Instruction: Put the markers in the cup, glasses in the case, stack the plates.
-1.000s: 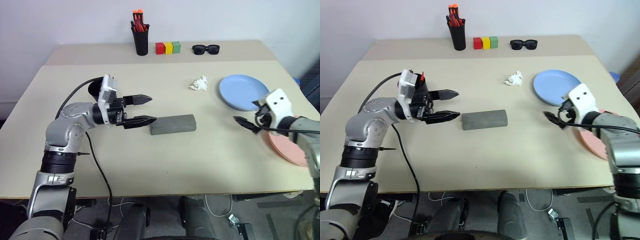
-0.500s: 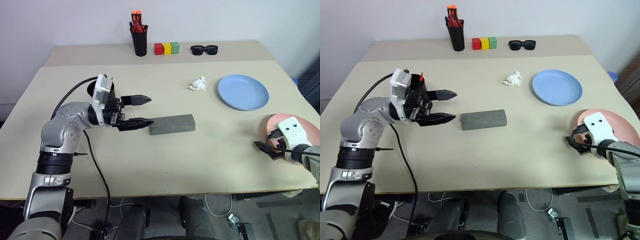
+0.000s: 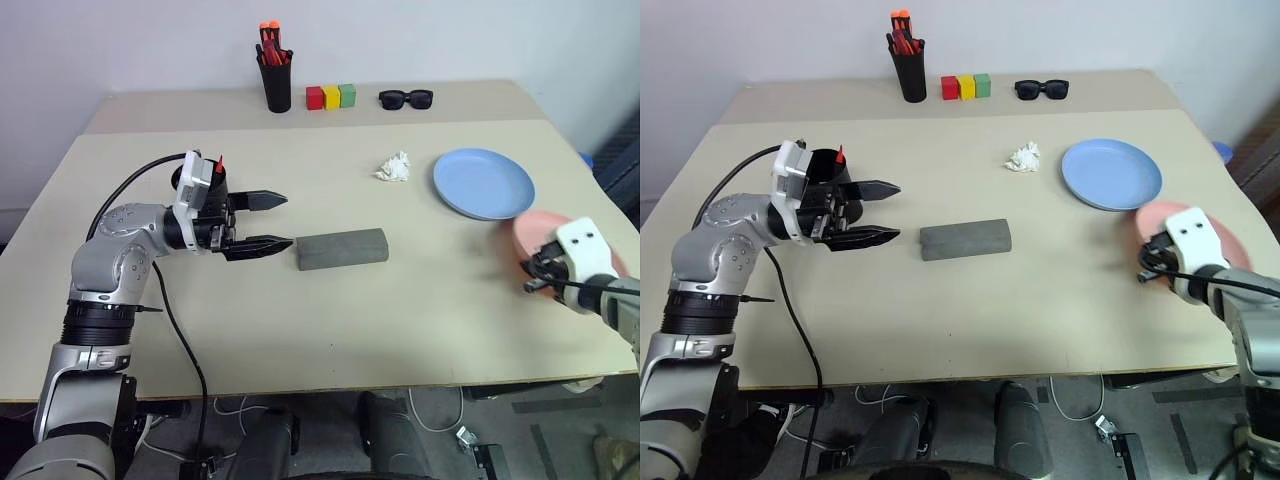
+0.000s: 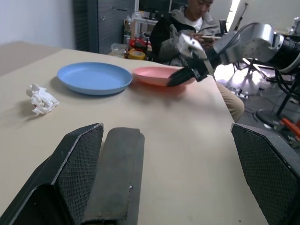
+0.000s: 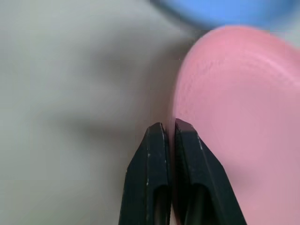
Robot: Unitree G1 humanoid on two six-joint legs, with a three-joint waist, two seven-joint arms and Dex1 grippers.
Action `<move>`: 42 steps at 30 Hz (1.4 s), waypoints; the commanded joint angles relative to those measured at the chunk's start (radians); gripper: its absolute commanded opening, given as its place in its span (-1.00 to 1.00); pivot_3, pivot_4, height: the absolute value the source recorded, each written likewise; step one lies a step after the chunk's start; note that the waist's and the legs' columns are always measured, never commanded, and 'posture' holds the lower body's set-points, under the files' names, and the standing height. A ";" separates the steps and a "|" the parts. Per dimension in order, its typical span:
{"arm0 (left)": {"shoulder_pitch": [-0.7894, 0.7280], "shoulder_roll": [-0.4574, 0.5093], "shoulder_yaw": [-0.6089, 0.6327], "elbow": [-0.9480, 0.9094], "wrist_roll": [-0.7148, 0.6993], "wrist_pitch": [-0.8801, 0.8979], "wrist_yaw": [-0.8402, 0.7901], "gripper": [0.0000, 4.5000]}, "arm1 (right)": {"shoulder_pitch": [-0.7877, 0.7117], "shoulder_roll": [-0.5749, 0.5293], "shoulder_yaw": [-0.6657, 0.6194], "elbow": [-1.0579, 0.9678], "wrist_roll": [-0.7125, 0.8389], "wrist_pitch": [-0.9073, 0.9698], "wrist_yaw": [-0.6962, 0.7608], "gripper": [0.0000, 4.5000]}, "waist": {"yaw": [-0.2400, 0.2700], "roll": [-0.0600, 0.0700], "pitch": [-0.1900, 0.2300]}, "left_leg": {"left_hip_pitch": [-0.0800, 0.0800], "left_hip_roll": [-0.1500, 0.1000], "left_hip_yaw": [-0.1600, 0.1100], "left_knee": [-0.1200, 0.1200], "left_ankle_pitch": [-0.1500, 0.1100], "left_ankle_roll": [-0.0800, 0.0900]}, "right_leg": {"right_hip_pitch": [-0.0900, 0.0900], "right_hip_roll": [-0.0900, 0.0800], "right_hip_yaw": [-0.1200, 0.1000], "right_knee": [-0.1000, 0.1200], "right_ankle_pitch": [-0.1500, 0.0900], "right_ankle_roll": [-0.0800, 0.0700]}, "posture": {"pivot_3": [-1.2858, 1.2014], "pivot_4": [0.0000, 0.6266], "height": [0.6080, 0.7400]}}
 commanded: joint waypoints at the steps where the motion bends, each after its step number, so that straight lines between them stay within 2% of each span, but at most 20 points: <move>1: 0.005 0.005 0.020 -0.001 0.005 -0.032 -0.002 1.00 | -0.010 -0.039 0.034 -0.135 0.071 0.068 0.060 -0.98 | 0.005 0.000 0.000 | 0.000 0.000 0.000 0.000 0.000 0.000 | 0.000 0.000 0.000 0.000 0.000 0.000 | 0.03 -0.52 1.00; 4: 0.007 0.007 0.024 0.011 0.006 -0.046 -0.002 1.00 | -0.036 -0.024 0.031 -0.128 0.087 0.081 0.052 -0.98 | 0.012 0.000 0.000 | -0.002 0.000 -0.001 0.000 0.000 0.000 | 0.000 0.000 -0.001 -0.001 0.000 0.000 | 0.03 -0.52 1.00; 9: 0.014 0.011 0.025 0.022 0.011 -0.064 -0.008 1.00 | -0.039 -0.099 0.063 -0.056 0.005 0.002 0.054 -0.98 | 0.011 0.000 0.000 | -0.002 -0.001 0.000 0.001 0.000 0.001 | 0.000 -0.001 -0.001 -0.002 0.000 0.000 | 0.03 -0.52 1.00; 13: 0.010 0.005 0.029 0.031 0.010 -0.079 -0.006 1.00 | -0.183 -0.106 0.052 -0.009 0.014 -0.041 0.047 -0.98 | -0.001 0.001 0.001 | -0.001 -0.001 0.001 0.000 0.000 0.001 | 0.000 -0.001 0.000 -0.002 0.000 0.000 | 0.03 -0.52 1.00; 17: 0.001 -0.005 0.028 0.039 0.013 -0.093 0.000 1.00 | -0.321 -0.089 0.108 0.102 -0.035 -0.114 0.028 -0.98 | 0.001 0.001 0.001 | 0.000 0.001 0.002 -0.001 0.000 0.001 | -0.001 0.001 0.000 -0.001 0.001 0.000 | 0.03 -0.52 1.00; 20: 0.006 -0.008 0.032 0.033 0.012 -0.099 0.010 1.00 | -0.435 -0.015 0.206 0.267 -0.110 -0.257 0.009 -0.98 | 0.001 0.000 0.000 | -0.001 0.001 0.002 0.000 0.000 0.001 | -0.001 0.001 0.000 -0.002 0.001 0.000 | 0.03 -0.52 1.00; 26: 0.044 -0.009 0.037 -0.030 -0.001 -0.076 0.043 1.00 | -0.611 0.150 0.294 0.653 -0.200 -0.570 0.009 -0.98 | -0.002 0.000 0.001 | -0.002 0.001 0.002 -0.002 0.000 0.000 | -0.002 0.001 0.000 -0.003 0.001 -0.001 | 0.03 -0.52 1.00; 28: 0.060 -0.005 0.038 -0.047 -0.001 -0.072 0.048 1.00 | -0.681 0.208 0.313 0.840 -0.239 -0.702 -0.028 -0.98 | -0.001 0.001 0.001 | -0.003 0.001 0.002 -0.002 0.000 0.000 | -0.004 0.001 0.000 -0.002 0.001 -0.001 | 0.03 -0.52 1.00; 32: 0.083 -0.005 0.041 -0.085 -0.007 -0.059 0.071 1.00 | -0.782 0.247 0.390 1.160 -0.375 -0.932 -0.121 -0.98 | -0.001 0.001 0.001 | -0.004 0.000 0.003 -0.002 0.001 -0.001 | -0.005 0.001 0.000 -0.002 0.002 -0.002 | 0.03 -0.52 1.00; 34: 0.092 -0.007 0.044 -0.099 -0.008 -0.055 0.082 1.00 | -0.834 0.268 0.382 1.278 -0.388 -0.994 -0.164 -0.98 | -0.002 0.001 0.001 | -0.004 0.000 0.002 -0.002 0.001 -0.001 | -0.005 0.001 0.000 -0.002 0.002 -0.002 | 0.03 -0.52 1.00; 37: 0.102 -0.009 0.043 -0.114 -0.010 -0.052 0.094 1.00 | -0.881 0.297 0.345 1.383 -0.355 -1.026 -0.116 -0.98 | -0.005 0.001 0.001 | -0.003 0.000 0.003 -0.002 0.001 -0.002 | -0.005 0.001 0.001 -0.002 0.002 -0.002 | 0.03 -0.52 1.00; 40: 0.104 -0.010 0.040 -0.123 -0.013 -0.048 0.105 1.00 | -0.909 0.320 0.319 1.423 -0.334 -1.043 -0.073 -0.55 | -0.015 0.001 0.001 | -0.003 0.000 0.003 -0.002 0.001 -0.002 | -0.005 0.001 0.001 -0.002 0.002 -0.002 | 0.03 -0.52 1.00; 42: 0.102 -0.009 0.041 -0.125 -0.017 -0.046 0.109 1.00 | -0.916 0.327 0.316 1.427 -0.340 -1.064 -0.066 -0.15 | -0.025 0.001 0.001 | -0.003 0.000 0.002 -0.003 0.001 -0.002 | -0.005 0.001 0.001 -0.002 0.002 -0.002 | 0.03 -0.52 1.00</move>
